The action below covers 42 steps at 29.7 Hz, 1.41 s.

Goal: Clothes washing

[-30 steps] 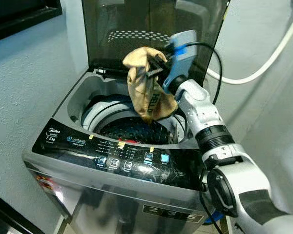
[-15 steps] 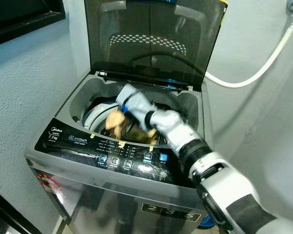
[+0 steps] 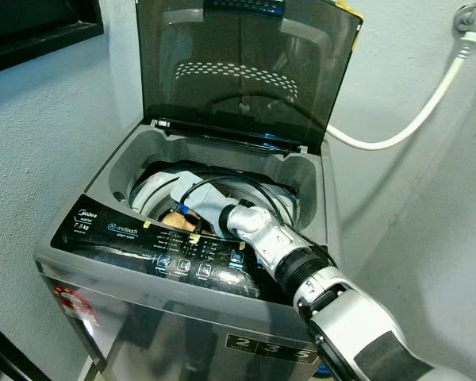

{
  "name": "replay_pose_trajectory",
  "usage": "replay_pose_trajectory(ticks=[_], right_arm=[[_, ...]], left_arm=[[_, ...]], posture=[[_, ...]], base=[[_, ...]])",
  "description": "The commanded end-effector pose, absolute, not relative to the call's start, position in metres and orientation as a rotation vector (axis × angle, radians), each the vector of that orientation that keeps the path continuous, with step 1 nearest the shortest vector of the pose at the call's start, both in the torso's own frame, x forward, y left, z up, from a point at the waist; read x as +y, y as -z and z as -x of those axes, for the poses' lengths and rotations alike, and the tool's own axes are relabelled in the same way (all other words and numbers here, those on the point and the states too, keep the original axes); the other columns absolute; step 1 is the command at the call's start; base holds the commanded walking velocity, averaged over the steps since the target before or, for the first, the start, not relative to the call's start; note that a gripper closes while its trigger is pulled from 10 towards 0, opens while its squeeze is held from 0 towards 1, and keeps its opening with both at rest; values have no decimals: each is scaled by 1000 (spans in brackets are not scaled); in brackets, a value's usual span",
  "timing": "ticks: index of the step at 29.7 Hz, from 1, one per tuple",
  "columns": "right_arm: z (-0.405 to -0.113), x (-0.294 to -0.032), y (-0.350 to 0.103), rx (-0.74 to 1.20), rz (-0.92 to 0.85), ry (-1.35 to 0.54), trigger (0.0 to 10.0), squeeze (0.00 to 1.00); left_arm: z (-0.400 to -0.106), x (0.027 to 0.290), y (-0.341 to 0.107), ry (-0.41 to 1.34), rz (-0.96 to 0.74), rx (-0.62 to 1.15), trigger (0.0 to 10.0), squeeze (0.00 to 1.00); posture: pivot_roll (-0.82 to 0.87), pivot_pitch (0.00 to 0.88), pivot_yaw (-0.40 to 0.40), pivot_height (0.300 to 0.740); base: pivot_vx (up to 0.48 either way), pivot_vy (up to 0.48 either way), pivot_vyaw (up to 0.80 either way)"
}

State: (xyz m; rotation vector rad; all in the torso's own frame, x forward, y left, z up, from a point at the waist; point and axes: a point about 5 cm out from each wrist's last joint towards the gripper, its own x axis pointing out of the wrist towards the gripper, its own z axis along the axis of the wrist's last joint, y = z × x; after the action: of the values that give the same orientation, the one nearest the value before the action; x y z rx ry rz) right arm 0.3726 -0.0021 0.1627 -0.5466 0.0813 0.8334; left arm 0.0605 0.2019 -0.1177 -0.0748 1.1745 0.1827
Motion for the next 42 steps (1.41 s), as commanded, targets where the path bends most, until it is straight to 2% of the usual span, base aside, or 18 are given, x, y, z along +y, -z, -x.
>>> replay_pose_trajectory(ticks=[1, 4, 5, 6, 7, 8, 9, 10, 11, 14, 22, 26, 29, 34, 36, 42], right_arm=[[-374, -9, -159, 115, 444, -813, 10000, 1000], [-377, -13, -167, 94, 318, -792, 10000, 1000], [-379, -16, -173, 73, 235, -785, 10000, 902], [-381, -18, -180, 49, 152, -785, 10000, 902], [-383, -21, -189, 20, 49, -800, 10000, 0], [-384, -25, -199, -15, -56, -819, 10000, 0], [-384, -25, -199, -15, -56, -819, 10000, 0], [-383, -31, -214, -66, -230, -888, 10000, 0], [-382, -34, -221, -96, -303, -929, 10000, 0], [-379, -42, -232, -162, -366, -977, 10000, 0], [-373, -49, -236, -226, -391, -1029, 10000, 0], [-361, -49, -237, -264, -396, -1136, 10000, 0], [-363, -44, -220, -205, -254, -1071, 10000, 0], [-365, -45, -212, -167, -259, -1023, 10000, 0], [-367, -46, -200, -140, -186, -956, 10000, 0], [-357, -54, -185, -122, -255, -994, 10000, 0]], left_arm=[[-67, 181, 119, -134, 125, 1165, 10000, 0], [-68, 182, 119, -136, 119, 1164, 10000, 0], [-69, 183, 119, -136, 115, 1164, 10000, 0], [-70, 184, 119, -137, 113, 1164, 10000, 0], [-71, 185, 118, -136, 113, 1163, 10000, 0], [-71, 185, 118, -135, 113, 1162, 10000, 0], [-71, 185, 118, -135, 113, 1162, 10000, 0], [-72, 186, 118, -133, 111, 1166, 10000, 0], [-72, 186, 118, -130, 108, 1168, 10000, 0], [-73, 188, 118, -129, 95, 1174, 10000, 0], [-74, 190, 118, -123, 74, 1182, 10000, 0], [-75, 191, 118, -115, 67, 1180, 10000, 0], [-76, 191, 117, -104, 56, 1182, 10000, 0], [-76, 190, 118, -101, 55, 1182, 10000, 0], [-76, 190, 118, -100, 54, 1181, 10000, 0], [-75, 190, 118, -97, 53, 1181, 10000, 0]], posture=[[191, 0, -120, 740], [191, 0, -120, 740], [185, 0, -108, 740], [185, 0, -108, 740], [181, 0, -99, 740], [181, 0, -99, 740], [181, 0, -99, 740], [176, 0, -89, 740], [175, 0, -85, 740], [172, 0, -81, 740], [164, 0, -73, 740], [161, 0, -73, 740], [155, 0, -73, 740], [157, 0, -80, 740], [157, 0, -80, 740], [158, 0, -77, 740]], base=[[0, 0, 0], [0, 0, 0], [0, 0, 0], [0, 0, 0], [0, 0, 0], [0, 0, 0], [0, 0, 0], [0, 0, 0], [-274, 0, 0], [-290, 0, 0], [-327, 0, 0], [-345, 0, 0], [-347, 0, 0], [-344, 0, 0], [-332, 0, 0], [-327, 0, 0]])
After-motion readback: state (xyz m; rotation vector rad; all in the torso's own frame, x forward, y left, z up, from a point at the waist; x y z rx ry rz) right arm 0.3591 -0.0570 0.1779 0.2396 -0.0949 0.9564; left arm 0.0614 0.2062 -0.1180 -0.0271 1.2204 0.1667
